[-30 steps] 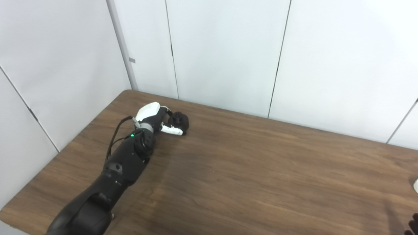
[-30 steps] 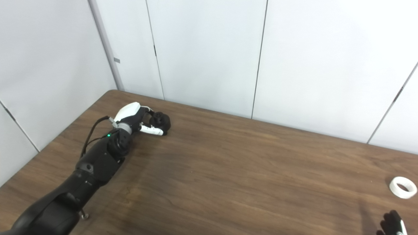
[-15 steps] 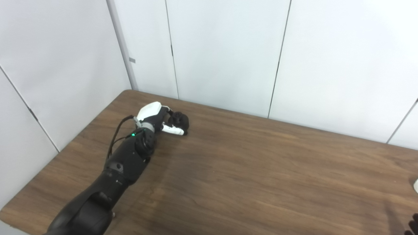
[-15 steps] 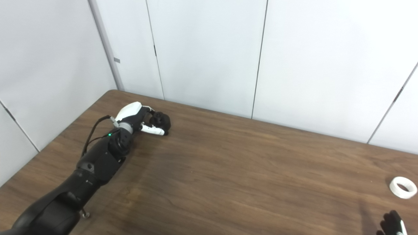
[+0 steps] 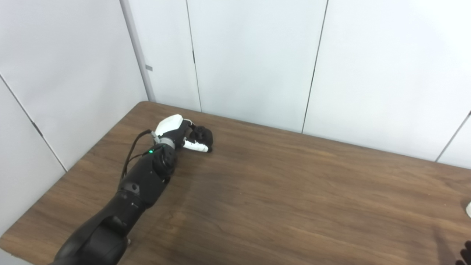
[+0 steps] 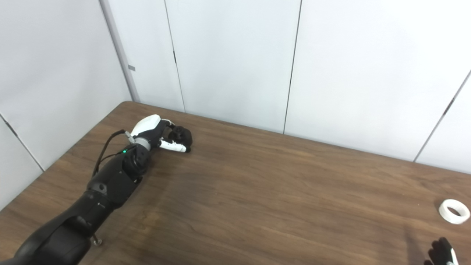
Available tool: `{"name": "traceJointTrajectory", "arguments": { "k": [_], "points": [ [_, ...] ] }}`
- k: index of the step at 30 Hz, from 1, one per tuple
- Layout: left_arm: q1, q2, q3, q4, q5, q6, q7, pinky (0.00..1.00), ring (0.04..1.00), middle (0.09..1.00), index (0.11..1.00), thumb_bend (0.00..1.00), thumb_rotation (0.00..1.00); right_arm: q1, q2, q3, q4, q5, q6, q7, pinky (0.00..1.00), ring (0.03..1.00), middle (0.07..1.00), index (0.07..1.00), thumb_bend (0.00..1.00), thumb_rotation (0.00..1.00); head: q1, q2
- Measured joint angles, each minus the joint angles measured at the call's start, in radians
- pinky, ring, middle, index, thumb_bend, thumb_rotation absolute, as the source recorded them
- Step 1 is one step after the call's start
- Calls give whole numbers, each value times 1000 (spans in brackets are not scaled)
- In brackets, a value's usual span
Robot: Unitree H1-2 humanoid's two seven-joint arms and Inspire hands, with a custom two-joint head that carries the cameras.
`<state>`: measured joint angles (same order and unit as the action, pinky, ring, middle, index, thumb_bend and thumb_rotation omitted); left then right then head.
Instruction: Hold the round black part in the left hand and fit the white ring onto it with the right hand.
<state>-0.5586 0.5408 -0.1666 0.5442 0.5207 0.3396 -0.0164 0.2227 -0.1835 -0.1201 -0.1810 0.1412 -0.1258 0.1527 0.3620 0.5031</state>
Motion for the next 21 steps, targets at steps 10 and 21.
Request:
{"name": "traceJointTrajectory", "arguments": {
  "k": [10, 21],
  "points": [
    [-1, 0, 1, 0, 0, 1, -2, 1000, 1000, 923, 690, 832, 234, 7, 5, 0, -7, -5, 6, -5, 1000, 1000, 1000, 1000, 633, 1000, 3, 2],
    [0, -36, 39, 0, -29, 2, 20, 950, 943, 844, 483, 520, 45, 9, 5, 0, -9, -5, 6, -5, 1000, 1000, 1000, 1000, 638, 1000, 6, 2]
  ]
}}
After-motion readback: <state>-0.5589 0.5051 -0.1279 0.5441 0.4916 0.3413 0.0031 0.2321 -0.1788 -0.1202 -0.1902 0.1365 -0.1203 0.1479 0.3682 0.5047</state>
